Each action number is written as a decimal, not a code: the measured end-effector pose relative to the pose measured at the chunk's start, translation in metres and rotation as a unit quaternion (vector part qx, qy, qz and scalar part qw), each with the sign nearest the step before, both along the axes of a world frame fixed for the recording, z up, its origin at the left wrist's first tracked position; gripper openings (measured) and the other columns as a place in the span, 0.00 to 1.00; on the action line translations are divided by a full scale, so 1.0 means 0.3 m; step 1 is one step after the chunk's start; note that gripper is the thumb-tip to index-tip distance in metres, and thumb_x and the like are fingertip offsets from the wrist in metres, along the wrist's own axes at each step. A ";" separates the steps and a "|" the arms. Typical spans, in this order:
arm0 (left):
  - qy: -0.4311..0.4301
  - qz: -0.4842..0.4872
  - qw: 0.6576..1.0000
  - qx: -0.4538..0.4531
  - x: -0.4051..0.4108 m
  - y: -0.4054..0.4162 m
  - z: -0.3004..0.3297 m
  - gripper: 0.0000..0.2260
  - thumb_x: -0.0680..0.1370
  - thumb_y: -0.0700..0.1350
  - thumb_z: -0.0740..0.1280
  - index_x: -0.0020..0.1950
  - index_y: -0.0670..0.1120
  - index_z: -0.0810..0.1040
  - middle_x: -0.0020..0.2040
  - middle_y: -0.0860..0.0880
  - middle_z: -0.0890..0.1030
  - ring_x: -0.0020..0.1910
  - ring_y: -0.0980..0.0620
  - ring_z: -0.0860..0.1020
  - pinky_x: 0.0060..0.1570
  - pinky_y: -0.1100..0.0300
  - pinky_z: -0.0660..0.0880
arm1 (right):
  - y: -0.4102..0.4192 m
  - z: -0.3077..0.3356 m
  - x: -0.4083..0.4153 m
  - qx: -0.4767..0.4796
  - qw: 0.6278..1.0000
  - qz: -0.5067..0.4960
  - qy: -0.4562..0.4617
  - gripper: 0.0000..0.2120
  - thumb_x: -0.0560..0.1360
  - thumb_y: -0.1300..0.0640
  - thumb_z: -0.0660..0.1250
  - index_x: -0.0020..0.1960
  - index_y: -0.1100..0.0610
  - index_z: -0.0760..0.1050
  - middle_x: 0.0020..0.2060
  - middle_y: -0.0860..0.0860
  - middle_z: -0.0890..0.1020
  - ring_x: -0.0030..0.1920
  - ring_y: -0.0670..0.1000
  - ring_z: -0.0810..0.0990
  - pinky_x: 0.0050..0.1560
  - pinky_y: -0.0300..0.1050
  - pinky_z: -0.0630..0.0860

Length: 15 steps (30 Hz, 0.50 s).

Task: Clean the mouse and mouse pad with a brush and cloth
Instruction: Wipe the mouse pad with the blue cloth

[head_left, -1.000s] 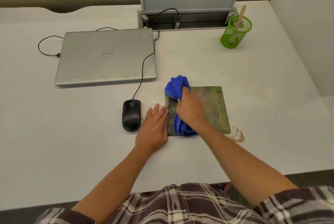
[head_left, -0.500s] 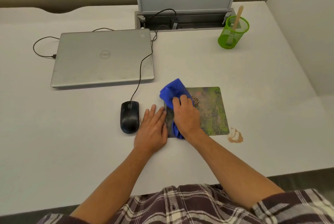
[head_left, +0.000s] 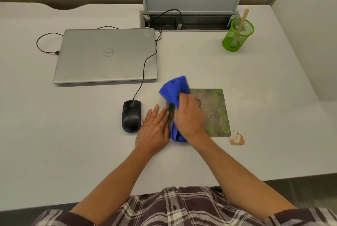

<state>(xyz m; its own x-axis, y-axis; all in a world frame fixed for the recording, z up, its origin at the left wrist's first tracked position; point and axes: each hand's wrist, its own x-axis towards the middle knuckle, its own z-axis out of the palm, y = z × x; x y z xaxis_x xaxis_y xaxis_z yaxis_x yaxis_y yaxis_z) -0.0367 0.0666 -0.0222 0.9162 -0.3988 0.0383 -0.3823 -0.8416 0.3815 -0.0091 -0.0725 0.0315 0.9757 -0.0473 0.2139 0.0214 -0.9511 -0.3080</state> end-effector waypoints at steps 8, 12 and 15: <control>0.016 0.004 1.000 0.011 0.002 0.001 -0.009 0.24 0.83 0.49 0.54 0.78 0.46 0.58 0.79 0.49 0.56 0.78 0.48 0.45 0.76 0.49 0.44 | 0.047 -0.082 -0.002 -0.134 0.990 0.043 0.003 0.12 0.73 0.60 0.70 0.56 0.59 0.75 0.42 0.56 0.79 0.37 0.54 0.79 0.23 0.45 0.75; 0.019 0.004 0.999 0.034 0.001 0.000 -0.012 0.24 0.83 0.50 0.53 0.78 0.45 0.58 0.79 0.49 0.57 0.78 0.46 0.45 0.76 0.48 0.41 | 0.027 -0.073 0.019 -0.134 0.990 0.026 0.027 0.14 0.73 0.59 0.69 0.57 0.59 0.74 0.44 0.57 0.79 0.38 0.55 0.79 0.24 0.46 0.75; 0.017 0.012 0.999 0.035 -0.001 -0.001 -0.009 0.24 0.82 0.50 0.51 0.77 0.44 0.60 0.78 0.47 0.59 0.78 0.46 0.48 0.76 0.47 0.44 | -0.018 -0.059 0.055 -0.111 0.992 0.003 0.059 0.15 0.76 0.61 0.65 0.62 0.61 0.71 0.50 0.59 0.77 0.44 0.57 0.79 0.30 0.49 0.76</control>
<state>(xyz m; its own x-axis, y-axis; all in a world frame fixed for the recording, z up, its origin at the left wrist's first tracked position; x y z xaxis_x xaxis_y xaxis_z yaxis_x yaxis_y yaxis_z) -0.0370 0.0663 -0.0250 0.9255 -0.3782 -0.0196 -0.3506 -0.8751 0.3335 0.0074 -0.0778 0.0138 0.9947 -0.0057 0.1025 0.0038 -0.9957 -0.0924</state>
